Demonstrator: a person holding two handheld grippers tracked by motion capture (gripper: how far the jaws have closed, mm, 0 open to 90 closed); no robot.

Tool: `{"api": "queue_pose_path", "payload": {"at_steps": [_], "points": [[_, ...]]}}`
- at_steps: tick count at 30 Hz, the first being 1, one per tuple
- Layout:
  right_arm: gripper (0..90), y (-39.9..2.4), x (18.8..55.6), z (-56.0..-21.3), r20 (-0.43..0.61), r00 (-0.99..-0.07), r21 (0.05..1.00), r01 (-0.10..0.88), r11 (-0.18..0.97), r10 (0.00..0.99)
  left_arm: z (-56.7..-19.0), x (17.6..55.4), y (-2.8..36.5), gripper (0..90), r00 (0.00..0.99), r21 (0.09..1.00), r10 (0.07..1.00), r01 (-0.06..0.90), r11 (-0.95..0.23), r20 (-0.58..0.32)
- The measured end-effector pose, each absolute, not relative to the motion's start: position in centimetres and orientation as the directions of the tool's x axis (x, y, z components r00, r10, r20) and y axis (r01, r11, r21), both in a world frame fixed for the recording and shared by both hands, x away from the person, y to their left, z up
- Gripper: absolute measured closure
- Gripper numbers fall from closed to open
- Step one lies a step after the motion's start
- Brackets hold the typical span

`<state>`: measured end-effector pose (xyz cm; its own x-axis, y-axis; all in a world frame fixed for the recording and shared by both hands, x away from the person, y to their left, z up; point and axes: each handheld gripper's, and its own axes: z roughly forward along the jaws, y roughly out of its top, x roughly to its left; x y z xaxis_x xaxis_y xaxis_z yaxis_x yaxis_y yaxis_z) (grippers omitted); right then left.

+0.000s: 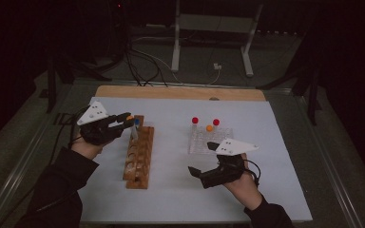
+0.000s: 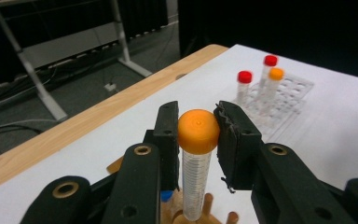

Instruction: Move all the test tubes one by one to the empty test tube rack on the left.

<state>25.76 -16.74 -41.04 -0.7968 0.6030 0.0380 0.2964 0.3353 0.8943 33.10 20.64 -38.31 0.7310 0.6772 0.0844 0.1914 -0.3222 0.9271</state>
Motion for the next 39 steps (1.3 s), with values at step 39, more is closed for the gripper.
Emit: {"api": "queue_pose_path", "payload": {"at_steps": [39], "points": [[0.0, -17.2, 25.8, -41.1, 0.047, -0.795, 0.893, 0.305, 0.331, 0.605, -44.9, 34.1, 20.0, 71.7, 0.719, 0.875, 0.692, 0.291, -0.388, 0.068]]}}
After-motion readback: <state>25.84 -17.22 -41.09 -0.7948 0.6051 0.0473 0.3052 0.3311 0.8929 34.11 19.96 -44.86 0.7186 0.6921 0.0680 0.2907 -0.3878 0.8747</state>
